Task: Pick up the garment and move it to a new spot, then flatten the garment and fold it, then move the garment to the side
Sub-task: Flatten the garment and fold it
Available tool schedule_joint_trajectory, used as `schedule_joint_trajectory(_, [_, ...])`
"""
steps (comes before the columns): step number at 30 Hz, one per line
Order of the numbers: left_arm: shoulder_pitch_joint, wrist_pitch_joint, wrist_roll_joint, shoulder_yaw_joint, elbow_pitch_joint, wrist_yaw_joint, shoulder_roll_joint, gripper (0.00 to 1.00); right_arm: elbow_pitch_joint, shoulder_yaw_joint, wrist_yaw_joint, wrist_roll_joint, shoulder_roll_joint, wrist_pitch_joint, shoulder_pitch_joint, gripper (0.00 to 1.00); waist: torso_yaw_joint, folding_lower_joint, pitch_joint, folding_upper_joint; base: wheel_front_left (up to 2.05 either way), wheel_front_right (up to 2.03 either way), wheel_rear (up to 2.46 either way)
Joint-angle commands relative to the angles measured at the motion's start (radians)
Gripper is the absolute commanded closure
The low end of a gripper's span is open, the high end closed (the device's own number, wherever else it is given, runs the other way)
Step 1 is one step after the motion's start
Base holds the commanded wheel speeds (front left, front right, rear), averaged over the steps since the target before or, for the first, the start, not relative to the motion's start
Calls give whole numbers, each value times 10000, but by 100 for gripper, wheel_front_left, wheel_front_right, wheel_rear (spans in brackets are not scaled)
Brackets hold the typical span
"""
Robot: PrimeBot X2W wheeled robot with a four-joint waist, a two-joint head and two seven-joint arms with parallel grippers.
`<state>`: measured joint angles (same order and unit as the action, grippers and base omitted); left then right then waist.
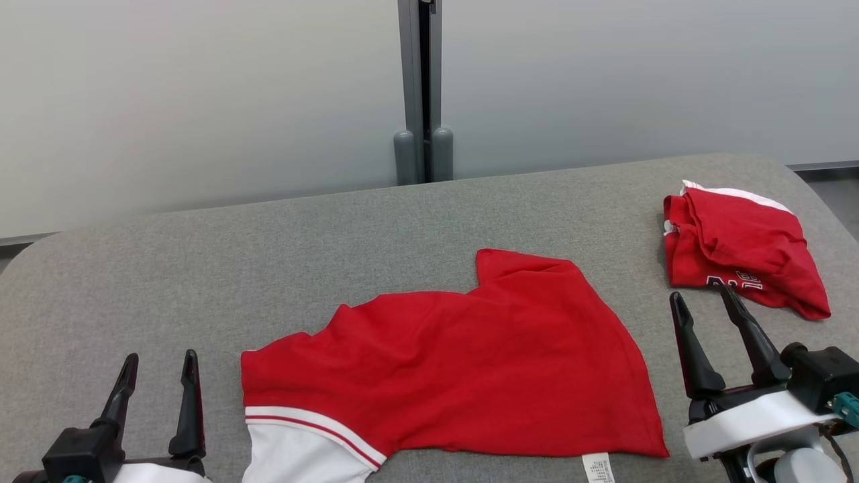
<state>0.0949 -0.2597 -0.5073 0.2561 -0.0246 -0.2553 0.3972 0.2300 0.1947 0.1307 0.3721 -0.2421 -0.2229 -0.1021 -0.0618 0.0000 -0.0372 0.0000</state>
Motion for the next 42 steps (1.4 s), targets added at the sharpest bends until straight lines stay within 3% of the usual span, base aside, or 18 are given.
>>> schedule_joint_trajectory(1, [-133, -46, 61, -24, -13, 25, 3, 0, 24, -6, 0, 40, -1, -53, -32, 0, -5, 0, 2, 0, 0, 0, 0])
schedule_joint_trajectory(17, [-368, -66, 142, -108, -378, 313, -170, 0, 89, 122, 0, 87, -51, 146, -200, 0, 17, 0, 13, 0, 0, 0, 0])
schedule_joint_trajectory(23, [-241, 213, -29, -80, -441, 361, -114, 0, 90, 31, 0, 397, -143, 730, -53, 0, 18, 0, 13, 0, 0, 0, 0])
schedule_joint_trajectory(24, [-81, 697, -330, -69, -364, 445, -93, 0, 193, 164, 0, 661, -314, 1722, 168, 0, 25, 0, 1, 0, 0, 0, 0])
schedule_joint_trajectory(25, [-81, 697, -330, -69, -364, 445, -93, 0, 193, 164, 0, 661, -314, 1722, 168, 0, 25, 0, 1, 0, 0, 0, 0])
schedule_joint_trajectory(29, [384, 2601, -887, 253, -149, 511, 289, 0, 192, -54, 0, 1404, -653, 3914, 598, 0, 38, 0, 3, 0, 0, 0, 0])
schedule_joint_trajectory(34, [935, 4643, -1416, 584, 390, 294, 630, 0, 201, -559, 0, 1822, -515, 6055, 1141, 0, 70, 0, 75, 0, 0, 0, 0])
schedule_joint_trajectory(42, [1113, 6129, -1832, 1027, 443, 198, 754, 0, 509, -895, 0, 1621, 281, 7429, 1235, 0, 130, 0, 313, 0, 0, 0, 0])
